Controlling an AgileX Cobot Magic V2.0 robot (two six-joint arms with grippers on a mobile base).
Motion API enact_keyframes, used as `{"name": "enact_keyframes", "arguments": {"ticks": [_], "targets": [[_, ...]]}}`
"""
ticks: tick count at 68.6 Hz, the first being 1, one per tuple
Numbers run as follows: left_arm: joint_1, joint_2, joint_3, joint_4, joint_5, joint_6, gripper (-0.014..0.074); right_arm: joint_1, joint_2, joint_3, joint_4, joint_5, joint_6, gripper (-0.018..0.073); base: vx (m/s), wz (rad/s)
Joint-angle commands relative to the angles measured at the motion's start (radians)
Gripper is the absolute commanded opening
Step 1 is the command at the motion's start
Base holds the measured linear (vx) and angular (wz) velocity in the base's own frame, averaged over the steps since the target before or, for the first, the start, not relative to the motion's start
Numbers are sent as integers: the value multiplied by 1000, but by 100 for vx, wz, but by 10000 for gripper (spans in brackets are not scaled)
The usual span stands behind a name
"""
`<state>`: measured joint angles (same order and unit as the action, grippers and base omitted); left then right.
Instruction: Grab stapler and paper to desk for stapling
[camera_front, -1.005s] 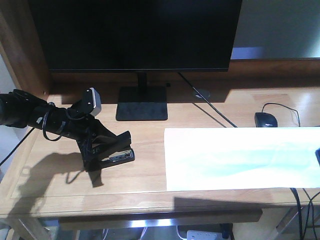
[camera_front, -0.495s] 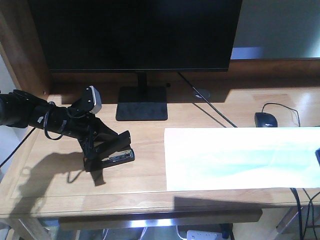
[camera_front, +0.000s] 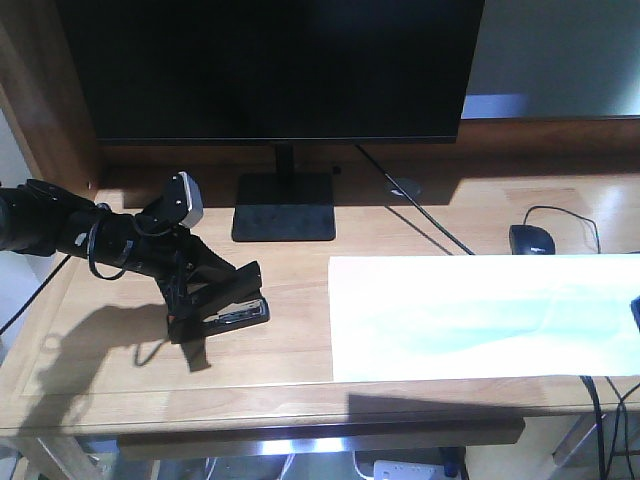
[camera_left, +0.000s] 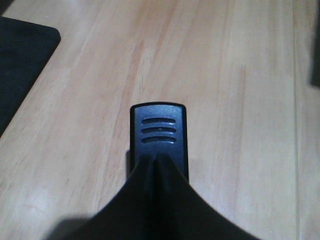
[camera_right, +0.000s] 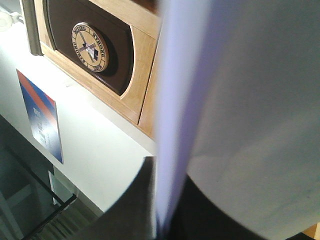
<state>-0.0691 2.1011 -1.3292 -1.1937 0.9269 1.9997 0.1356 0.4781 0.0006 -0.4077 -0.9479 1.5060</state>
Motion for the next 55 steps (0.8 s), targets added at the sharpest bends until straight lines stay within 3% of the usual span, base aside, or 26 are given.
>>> {"name": "enact_keyframes", "arguments": {"ticks": [1, 55], "targets": [[-1, -57, -22, -59, 27, -9, -7, -4, 4, -27, 14, -60, -13, -5, 0, 0], [-1, -57, -22, -59, 27, -9, -7, -4, 4, -27, 14, -61, -14, -5, 0, 0]]}}
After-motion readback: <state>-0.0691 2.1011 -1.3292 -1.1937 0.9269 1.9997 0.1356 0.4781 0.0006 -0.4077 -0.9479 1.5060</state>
